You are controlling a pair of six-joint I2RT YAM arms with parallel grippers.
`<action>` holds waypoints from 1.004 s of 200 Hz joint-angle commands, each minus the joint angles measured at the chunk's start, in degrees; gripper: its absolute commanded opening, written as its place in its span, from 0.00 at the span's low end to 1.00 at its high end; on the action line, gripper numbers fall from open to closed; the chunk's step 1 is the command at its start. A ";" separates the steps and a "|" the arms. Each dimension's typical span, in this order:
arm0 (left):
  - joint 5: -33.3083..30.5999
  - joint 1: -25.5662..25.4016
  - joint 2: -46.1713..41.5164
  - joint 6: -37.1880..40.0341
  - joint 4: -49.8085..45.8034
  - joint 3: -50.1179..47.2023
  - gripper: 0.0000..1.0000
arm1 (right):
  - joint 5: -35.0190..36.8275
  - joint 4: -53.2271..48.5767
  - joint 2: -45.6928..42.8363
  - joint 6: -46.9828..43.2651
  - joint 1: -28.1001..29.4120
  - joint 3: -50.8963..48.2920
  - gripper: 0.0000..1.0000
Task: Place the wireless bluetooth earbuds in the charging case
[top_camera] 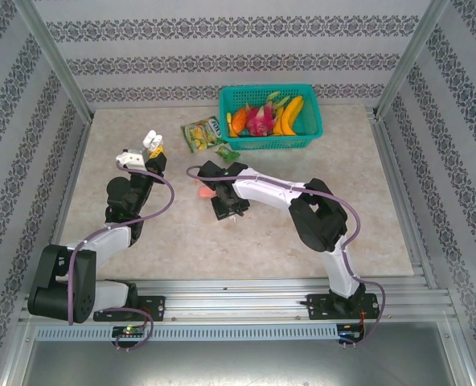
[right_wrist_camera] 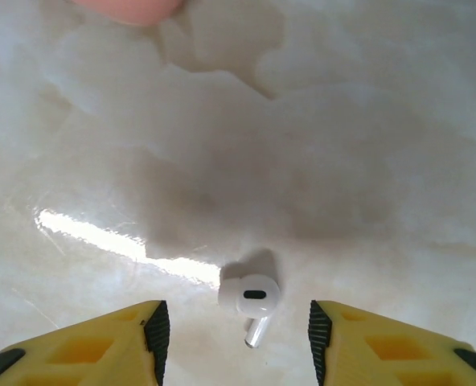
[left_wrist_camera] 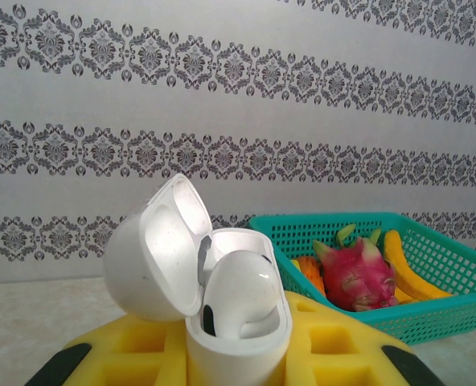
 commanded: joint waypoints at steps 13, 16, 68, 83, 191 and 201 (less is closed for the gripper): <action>1.10 0.97 -0.81 -1.17 1.54 1.02 0.00 | 2.30 -3.39 2.45 6.24 0.42 1.12 0.52; 1.03 0.91 -0.88 -1.17 1.54 1.07 0.00 | 2.22 -3.24 2.49 6.02 0.42 1.05 0.52; 1.07 0.91 -0.90 -1.17 1.32 1.17 0.00 | 2.41 -2.74 3.95 4.00 0.16 2.05 0.52; 1.02 0.93 -0.90 -1.17 1.28 1.13 0.00 | 2.36 -2.57 4.41 3.72 0.15 2.20 0.52; 1.02 0.90 -1.25 -1.09 1.18 0.84 0.00 | 2.36 -2.02 5.64 2.87 -0.02 1.90 0.44; 0.96 0.91 -1.25 -1.10 1.18 0.85 0.00 | 2.35 -1.94 5.62 2.92 -0.02 1.84 0.43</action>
